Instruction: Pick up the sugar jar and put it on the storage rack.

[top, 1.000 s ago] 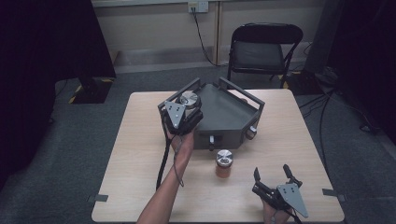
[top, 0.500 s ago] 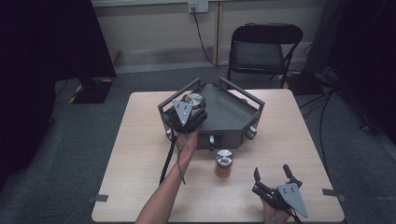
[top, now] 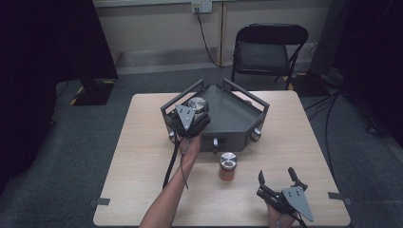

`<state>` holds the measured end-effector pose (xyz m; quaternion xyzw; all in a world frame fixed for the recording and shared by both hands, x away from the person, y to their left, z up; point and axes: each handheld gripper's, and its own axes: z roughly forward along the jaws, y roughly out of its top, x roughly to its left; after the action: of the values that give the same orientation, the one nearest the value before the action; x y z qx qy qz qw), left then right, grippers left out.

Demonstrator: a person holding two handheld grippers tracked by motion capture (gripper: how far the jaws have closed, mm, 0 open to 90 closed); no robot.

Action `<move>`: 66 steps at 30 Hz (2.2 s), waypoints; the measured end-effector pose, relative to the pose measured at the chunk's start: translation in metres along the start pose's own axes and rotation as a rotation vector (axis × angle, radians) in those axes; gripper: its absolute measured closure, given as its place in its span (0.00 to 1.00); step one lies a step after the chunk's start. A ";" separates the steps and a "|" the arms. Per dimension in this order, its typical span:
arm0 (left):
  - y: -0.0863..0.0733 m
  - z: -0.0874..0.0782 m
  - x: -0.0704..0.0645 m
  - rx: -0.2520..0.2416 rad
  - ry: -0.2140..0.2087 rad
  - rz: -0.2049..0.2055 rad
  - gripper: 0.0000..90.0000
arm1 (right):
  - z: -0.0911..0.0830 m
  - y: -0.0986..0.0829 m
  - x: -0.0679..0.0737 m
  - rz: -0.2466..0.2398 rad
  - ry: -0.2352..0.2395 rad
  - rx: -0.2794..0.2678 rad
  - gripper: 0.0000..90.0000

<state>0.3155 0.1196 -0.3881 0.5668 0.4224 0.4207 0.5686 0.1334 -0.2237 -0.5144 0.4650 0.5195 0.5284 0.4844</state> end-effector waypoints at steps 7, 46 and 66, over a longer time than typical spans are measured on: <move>-0.001 0.000 -0.001 0.000 0.003 0.004 0.39 | 0.000 0.000 0.000 0.001 0.001 0.000 0.02; 0.006 -0.016 0.026 -0.003 -0.066 -0.046 0.00 | 0.000 0.000 0.000 -0.001 -0.001 0.000 0.02; -0.002 -0.041 0.026 0.001 -0.073 -0.066 0.00 | 0.000 0.000 0.000 0.000 -0.002 0.000 0.02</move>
<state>0.2836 0.1562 -0.3906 0.5677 0.4204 0.3805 0.5968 0.1334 -0.2233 -0.5144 0.4655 0.5190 0.5280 0.4849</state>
